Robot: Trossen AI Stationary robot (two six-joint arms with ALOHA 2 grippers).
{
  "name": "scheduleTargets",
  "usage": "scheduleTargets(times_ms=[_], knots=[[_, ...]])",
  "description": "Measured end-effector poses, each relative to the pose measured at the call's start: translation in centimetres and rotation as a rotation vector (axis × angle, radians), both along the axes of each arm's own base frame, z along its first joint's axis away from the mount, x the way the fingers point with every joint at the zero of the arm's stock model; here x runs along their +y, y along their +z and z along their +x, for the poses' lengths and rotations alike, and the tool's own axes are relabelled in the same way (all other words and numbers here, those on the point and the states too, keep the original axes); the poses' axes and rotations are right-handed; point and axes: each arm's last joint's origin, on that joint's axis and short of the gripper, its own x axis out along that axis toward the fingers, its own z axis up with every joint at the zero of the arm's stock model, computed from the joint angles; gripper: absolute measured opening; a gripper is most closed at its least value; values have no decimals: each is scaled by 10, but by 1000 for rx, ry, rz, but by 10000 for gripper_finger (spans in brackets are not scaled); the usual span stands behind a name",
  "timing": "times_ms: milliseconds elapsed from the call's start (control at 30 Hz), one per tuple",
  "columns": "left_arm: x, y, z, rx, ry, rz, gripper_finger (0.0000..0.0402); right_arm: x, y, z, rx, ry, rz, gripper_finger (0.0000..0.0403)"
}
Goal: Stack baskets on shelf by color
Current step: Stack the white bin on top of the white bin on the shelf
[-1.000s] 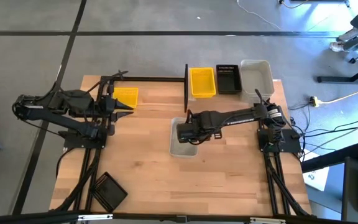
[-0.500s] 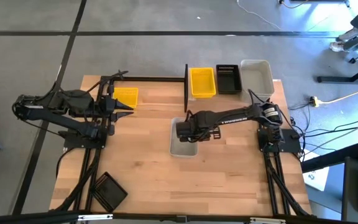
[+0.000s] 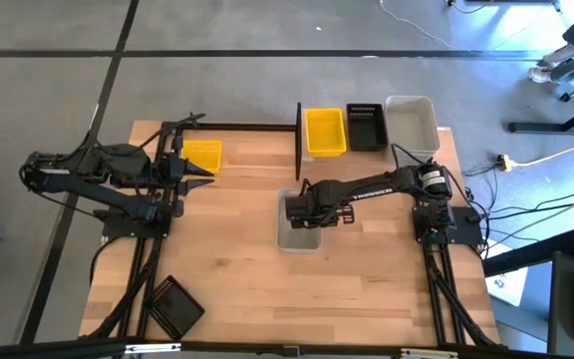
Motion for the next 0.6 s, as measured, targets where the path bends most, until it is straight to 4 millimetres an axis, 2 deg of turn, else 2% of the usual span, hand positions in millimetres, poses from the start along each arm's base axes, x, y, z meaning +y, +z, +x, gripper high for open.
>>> scheduleTargets(times_ms=[100, 167, 233, 300, 433, 600], knots=[[0, 0, 0, 0, 0, 0, 49, -1, -7, 0, -12, 63, 54, 77], [0, 0, 0, 0, 0, 0, 49, -2, -9, 0, -20, 82, 67, 50], [0, 0, 0, 0, 0, 1, 49, -3, -8, 1, -27, 88, 61, 16], [0, 0, 0, 0, 0, 1, 49, -4, -3, 4, -45, 112, 63, 10], [0, 0, 0, 0, 0, 1, 49, -3, 21, 15, -110, 141, 83, 3], [0, 0, 0, 0, 0, 1, 49, 3, 68, 20, -133, 160, 82, 2]])
